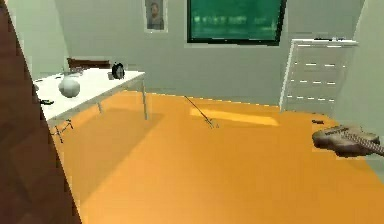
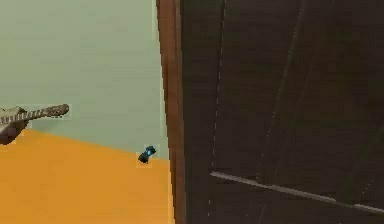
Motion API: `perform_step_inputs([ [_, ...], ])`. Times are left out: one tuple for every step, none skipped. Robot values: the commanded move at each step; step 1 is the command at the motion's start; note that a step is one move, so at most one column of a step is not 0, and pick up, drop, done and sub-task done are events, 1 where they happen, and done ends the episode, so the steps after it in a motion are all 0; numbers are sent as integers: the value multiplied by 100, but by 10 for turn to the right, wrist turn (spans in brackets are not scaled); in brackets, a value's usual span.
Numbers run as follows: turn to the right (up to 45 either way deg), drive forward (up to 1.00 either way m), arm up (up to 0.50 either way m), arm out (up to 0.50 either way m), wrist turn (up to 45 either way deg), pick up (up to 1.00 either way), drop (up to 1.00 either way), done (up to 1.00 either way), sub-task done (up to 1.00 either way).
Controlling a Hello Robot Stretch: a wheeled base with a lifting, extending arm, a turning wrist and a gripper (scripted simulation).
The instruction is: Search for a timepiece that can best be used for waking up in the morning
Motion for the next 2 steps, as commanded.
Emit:
perform_step_inputs([
  [90,0,0,0,0,0,0,0,0],
  [0,25,0,0,0,0,0,0,0],
])
